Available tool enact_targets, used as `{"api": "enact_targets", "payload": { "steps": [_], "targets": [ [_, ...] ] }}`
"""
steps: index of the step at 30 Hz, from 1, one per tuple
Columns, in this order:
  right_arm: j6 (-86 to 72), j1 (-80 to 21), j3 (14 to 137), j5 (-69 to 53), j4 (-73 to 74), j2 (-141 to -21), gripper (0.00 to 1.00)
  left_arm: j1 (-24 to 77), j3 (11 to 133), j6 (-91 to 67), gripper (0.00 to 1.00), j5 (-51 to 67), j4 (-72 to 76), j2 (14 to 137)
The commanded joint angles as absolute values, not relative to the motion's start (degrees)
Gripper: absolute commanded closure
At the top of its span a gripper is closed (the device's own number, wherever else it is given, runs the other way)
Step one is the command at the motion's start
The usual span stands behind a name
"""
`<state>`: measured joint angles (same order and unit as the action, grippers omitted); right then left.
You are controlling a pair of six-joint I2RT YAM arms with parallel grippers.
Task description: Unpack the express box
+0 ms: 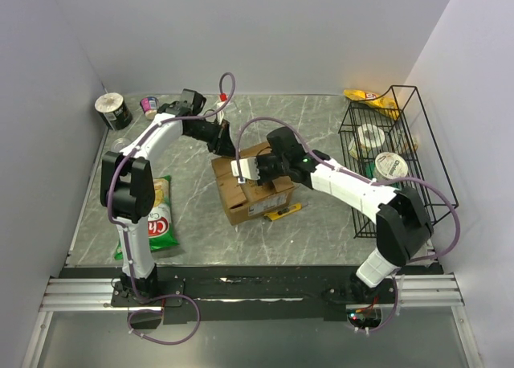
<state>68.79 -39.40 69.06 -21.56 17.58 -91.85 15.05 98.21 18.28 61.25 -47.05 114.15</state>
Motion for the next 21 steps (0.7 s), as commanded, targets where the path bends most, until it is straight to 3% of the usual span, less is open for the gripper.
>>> {"api": "enact_targets", "payload": {
  "steps": [1,11,17,21],
  "targets": [
    [65.13,-39.82,69.08,-24.35,22.15,-86.84,1.0,15.12,99.49,19.6,0.99,63.11,-45.88,112.24],
    [57.75,-39.81,74.26,-20.05,8.56,-82.88,1.0,15.56,99.23,19.86,0.99,63.28,-46.14,112.32],
    [51.25,-38.85,76.72,-9.77,-7.54,-83.23,1.0,15.56,99.23,19.95,0.99,63.11,-46.84,112.06],
    [46.77,-37.18,80.15,-6.25,-8.87,-83.06,1.0,15.47,99.23,20.47,0.99,62.93,-47.63,111.89]
  ]
}}
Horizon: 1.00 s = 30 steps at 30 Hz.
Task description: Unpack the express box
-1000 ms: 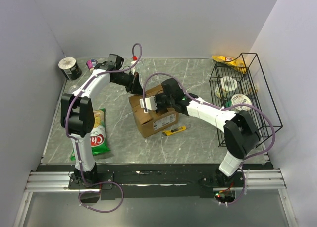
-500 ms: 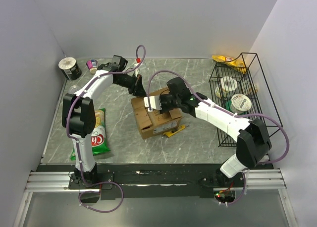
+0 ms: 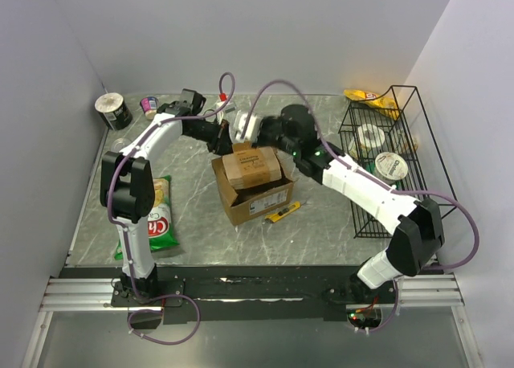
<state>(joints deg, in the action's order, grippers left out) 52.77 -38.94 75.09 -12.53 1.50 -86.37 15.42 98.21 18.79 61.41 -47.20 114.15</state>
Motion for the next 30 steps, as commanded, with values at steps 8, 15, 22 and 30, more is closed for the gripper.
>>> {"api": "enact_targets", "payload": {
  "steps": [8,15,22,30],
  "targets": [
    [33.26,-28.05,83.66,0.37,-1.44,-84.37,1.0,14.41,96.86,20.48,0.99,61.09,-49.13,108.2],
    [31.66,-25.22,92.9,-39.53,20.56,-89.72,0.36,13.62,96.77,21.09,0.99,62.05,-49.22,108.37],
    [30.59,-25.49,97.82,-56.67,31.9,-97.03,0.25,13.71,96.77,22.59,0.99,63.46,-50.18,109.69],
    [36.03,-27.86,97.12,-57.22,34.19,-102.38,0.27,13.89,96.94,23.55,0.99,63.9,-50.63,110.39]
  ]
}}
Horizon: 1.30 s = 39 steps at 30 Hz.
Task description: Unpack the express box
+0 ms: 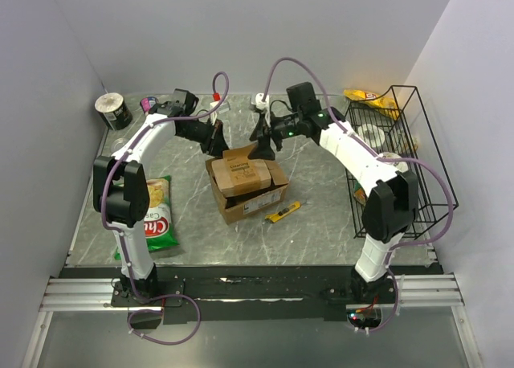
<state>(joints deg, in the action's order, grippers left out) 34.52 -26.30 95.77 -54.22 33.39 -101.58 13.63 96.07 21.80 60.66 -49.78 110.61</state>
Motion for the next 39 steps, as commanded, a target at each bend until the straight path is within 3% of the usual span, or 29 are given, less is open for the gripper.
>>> {"api": "enact_targets", "payload": {
  "steps": [1,7,10,11,13,18,22,26,34,39],
  "targets": [
    [35.77,-28.04,97.12,-56.87,33.58,-102.74,0.27,13.97,97.03,23.64,0.99,63.9,-50.71,110.3],
    [33.84,-29.18,98.44,-56.07,30.42,-106.26,0.35,13.89,96.86,23.64,0.99,63.46,-50.62,110.39],
    [33.66,-30.06,99.49,-56.34,30.32,-107.58,0.55,13.89,96.68,23.64,0.99,63.19,-50.54,110.3],
    [33.75,-30.49,99.41,-55.9,30.15,-107.58,0.74,13.89,96.59,23.64,0.99,63.19,-50.45,110.3],
    [33.58,-31.55,99.75,-53.72,29.36,-106.97,0.99,13.89,96.68,23.47,0.99,63.02,-50.27,110.48],
    [24.88,-30.94,98.27,-46.42,19.79,-98.1,1.0,13.89,96.5,23.12,0.99,62.49,-50.19,110.66],
    [15.33,-23.67,91.08,-39.13,11.26,-89.75,1.0,13.71,95.63,22.24,0.99,61.61,-49.57,109.61],
    [13.61,-18.47,85.53,-23.8,8.35,-84.91,1.0,12.92,95.27,21.01,0.99,59.95,-48.87,107.23],
    [15.91,-18.19,77.97,-7.93,4.93,-92.18,1.0,12.13,95.1,20.65,0.99,59.94,-48.34,105.38],
    [16.27,-18.02,75.76,-5.54,4.31,-98.26,1.0,12.22,94.57,20.83,0.99,59.68,-48.52,105.12]
  ]
}}
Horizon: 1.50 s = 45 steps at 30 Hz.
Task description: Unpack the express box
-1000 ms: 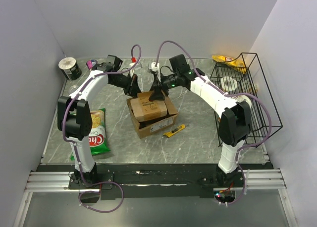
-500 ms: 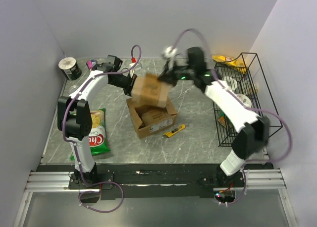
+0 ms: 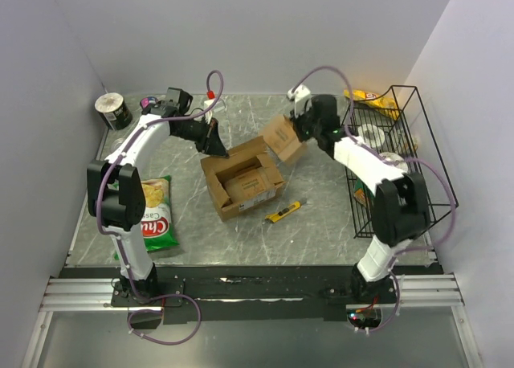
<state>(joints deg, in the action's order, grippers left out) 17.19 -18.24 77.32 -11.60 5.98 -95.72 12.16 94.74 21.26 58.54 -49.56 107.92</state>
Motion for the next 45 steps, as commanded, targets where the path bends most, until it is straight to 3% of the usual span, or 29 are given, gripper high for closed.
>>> {"api": "enact_targets", "payload": {
  "steps": [1,3,4,5,7,8,12,15,16,21,28,37,45],
  "targets": [
    [15.91,-17.58,75.5,-6.76,4.39,-98.78,1.0,12.3,94.48,20.83,0.99,59.85,-48.6,105.29],
    [16.52,-17.49,75.76,-7.99,5.18,-99.49,0.98,12.48,94.22,20.92,0.99,60.2,-48.78,105.64],
    [16.87,-17.4,76.2,-8.61,5.27,-99.32,0.63,12.57,94.22,20.83,0.99,60.47,-48.78,105.91],
    [17.48,-17.4,76.72,-10.44,5.27,-98.62,0.51,12.74,94.13,20.83,0.99,60.47,-48.78,105.91],
    [19.33,-17.49,79.09,-11.42,6.06,-96.78,0.36,12.92,94.04,20.66,0.99,60.64,-48.52,106.0],
    [19.68,-17.49,79.97,-13.43,6.15,-95.9,0.35,13.01,94.04,20.65,0.99,60.82,-48.43,106.08],
    [24.15,-19.07,86.73,-27.65,12.98,-92.29,0.34,13.01,93.96,20.39,0.99,60.82,-48.43,106.44],
    [30.9,-23.63,87.45,-40.11,16.86,-89.92,0.42,13.27,93.69,20.56,0.99,60.82,-48.34,105.91],
    [32.94,-25.21,87.02,-41.64,19.05,-89.56,0.48,13.36,93.6,20.57,0.99,60.73,-48.43,105.91],
    [49.8,-36.01,78.69,-43.24,21.27,-89.03,0.6,13.62,92.55,20.22,0.99,60.38,-47.99,105.82],
    [56.77,-38.5,72.51,-40.09,22.14,-90.35,0.78,15.2,92.11,19.51,0.99,61.0,-47.46,106.61],
    [65.91,-38.32,61.53,-29.72,16.54,-87.63,0.76,15.47,95.54,18.9,0.99,61.87,-47.37,108.11],
    [68.21,-38.23,50.89,-19.34,-2.19,-85.69,0.62,15.47,94.83,20.13,0.99,63.28,-48.78,108.54]
  ]
}}
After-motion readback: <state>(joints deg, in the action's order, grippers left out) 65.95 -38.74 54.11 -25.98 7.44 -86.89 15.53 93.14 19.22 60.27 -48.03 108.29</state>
